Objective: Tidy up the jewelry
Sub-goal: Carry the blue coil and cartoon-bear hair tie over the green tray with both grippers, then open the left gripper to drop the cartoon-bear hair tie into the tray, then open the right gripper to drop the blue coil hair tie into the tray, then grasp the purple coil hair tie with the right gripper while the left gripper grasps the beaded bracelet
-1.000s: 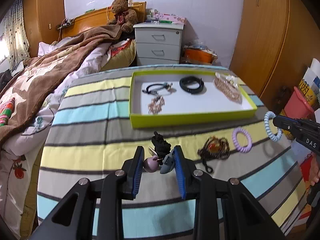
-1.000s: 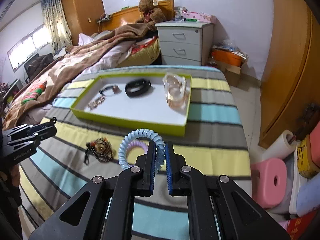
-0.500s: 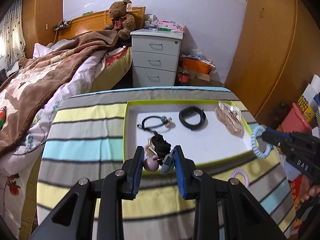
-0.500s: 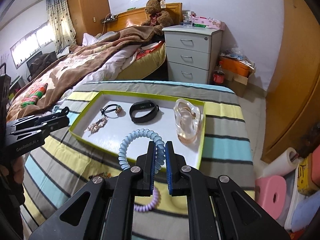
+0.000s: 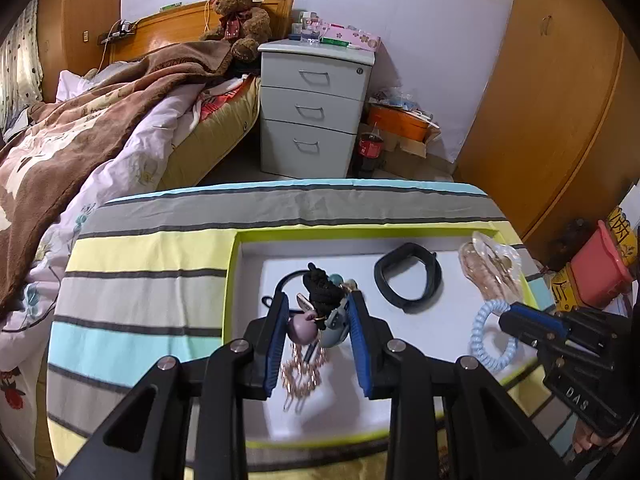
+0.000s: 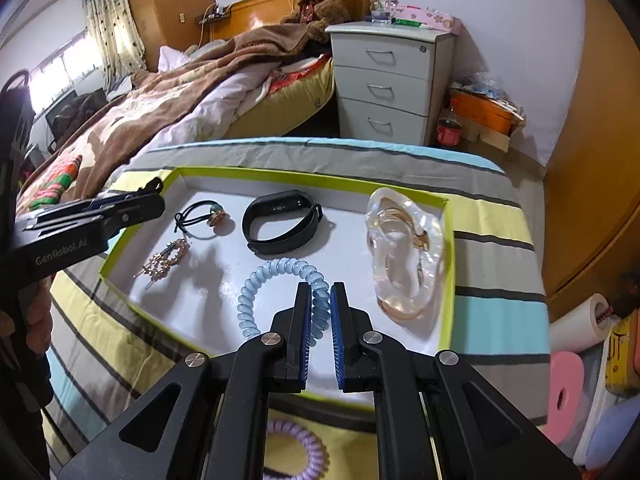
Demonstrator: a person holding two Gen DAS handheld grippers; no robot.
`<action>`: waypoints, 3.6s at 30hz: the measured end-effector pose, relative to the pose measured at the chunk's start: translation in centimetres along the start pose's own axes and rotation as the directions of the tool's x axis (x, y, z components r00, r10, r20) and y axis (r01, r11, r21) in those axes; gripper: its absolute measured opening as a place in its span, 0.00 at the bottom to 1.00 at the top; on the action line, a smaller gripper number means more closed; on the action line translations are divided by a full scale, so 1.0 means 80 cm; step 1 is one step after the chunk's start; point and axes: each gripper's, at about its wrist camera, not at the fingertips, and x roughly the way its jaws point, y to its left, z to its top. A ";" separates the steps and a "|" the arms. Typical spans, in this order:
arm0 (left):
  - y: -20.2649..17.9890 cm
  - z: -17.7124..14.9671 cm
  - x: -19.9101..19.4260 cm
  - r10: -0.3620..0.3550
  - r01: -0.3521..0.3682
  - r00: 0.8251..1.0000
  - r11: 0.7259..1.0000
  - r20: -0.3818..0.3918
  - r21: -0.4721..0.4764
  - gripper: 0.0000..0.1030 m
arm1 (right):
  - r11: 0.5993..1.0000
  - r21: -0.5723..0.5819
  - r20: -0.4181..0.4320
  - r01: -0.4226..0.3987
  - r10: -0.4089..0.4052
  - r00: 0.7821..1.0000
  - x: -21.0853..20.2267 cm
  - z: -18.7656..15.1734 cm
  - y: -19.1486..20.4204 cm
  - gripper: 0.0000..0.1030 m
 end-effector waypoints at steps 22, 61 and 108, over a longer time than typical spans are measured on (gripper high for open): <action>0.004 0.007 0.054 0.038 -0.037 0.997 0.999 -0.066 0.005 0.31 | 0.994 -0.078 -0.052 0.071 -0.075 0.996 0.047 0.003 0.010 0.09; -0.013 -0.006 0.014 0.026 -0.026 0.999 0.999 -0.027 0.020 0.58 | 0.996 -0.050 0.009 0.080 -0.079 0.997 0.012 -0.002 0.014 0.28; -0.012 -0.170 -0.118 -0.021 0.023 0.999 0.999 0.040 -0.046 0.73 | 1.000 -0.011 0.020 -0.019 0.019 1.000 -0.059 -0.130 0.019 0.47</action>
